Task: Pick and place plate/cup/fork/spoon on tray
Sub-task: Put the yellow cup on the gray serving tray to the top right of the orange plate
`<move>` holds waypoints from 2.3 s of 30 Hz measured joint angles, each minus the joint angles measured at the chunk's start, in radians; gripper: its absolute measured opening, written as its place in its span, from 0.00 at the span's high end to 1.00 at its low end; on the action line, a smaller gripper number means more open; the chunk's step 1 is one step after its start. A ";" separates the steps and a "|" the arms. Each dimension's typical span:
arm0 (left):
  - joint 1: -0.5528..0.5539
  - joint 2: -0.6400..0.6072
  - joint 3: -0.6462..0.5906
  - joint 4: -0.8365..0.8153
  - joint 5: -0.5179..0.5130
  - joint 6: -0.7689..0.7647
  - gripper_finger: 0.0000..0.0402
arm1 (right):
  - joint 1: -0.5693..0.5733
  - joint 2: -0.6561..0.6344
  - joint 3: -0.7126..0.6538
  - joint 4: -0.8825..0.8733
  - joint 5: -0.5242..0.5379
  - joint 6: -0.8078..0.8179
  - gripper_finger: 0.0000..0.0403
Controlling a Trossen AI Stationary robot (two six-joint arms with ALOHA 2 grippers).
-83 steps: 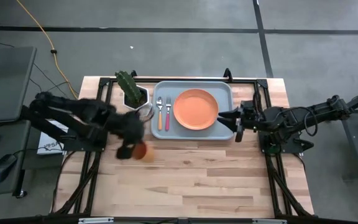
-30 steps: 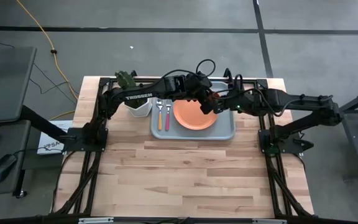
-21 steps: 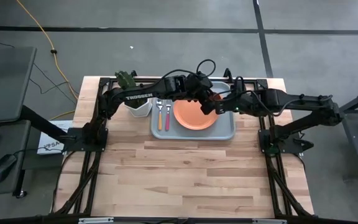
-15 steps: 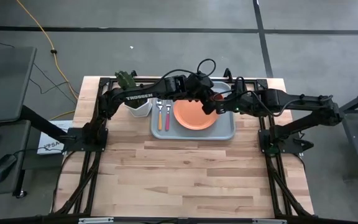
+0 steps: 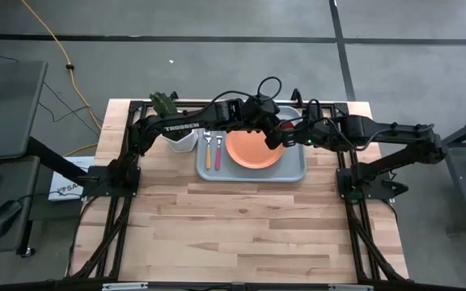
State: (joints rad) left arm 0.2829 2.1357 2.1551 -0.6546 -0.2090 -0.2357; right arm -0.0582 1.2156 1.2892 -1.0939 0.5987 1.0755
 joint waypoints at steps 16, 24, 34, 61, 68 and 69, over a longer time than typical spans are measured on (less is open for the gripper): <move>0.001 -0.002 0.041 0.043 0.061 -0.006 0.68 | -0.001 -0.009 0.000 -0.062 0.015 -0.036 1.00; -0.008 -0.014 0.162 0.036 0.150 0.039 0.57 | -0.021 -0.033 -0.004 -0.108 0.019 -0.048 1.00; 0.000 -0.123 0.196 -0.082 0.184 0.115 0.55 | -0.068 -0.113 -0.004 -0.160 0.021 -0.117 1.00; -0.038 -0.851 -0.892 0.830 0.457 -0.112 0.66 | -0.420 -0.298 -0.284 0.231 -0.359 -0.405 1.00; -0.057 -1.040 -1.013 0.855 0.399 -0.108 0.66 | -0.669 -0.091 -0.252 0.267 -0.414 -0.559 1.00; -0.062 -1.056 -1.013 0.855 0.398 -0.102 0.66 | -0.699 -0.061 -0.252 0.273 -0.424 -0.573 1.00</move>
State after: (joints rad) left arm 0.2206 1.0796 1.1420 0.2001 0.1893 -0.3376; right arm -0.7575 1.1545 1.0370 -0.8212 0.1745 0.5026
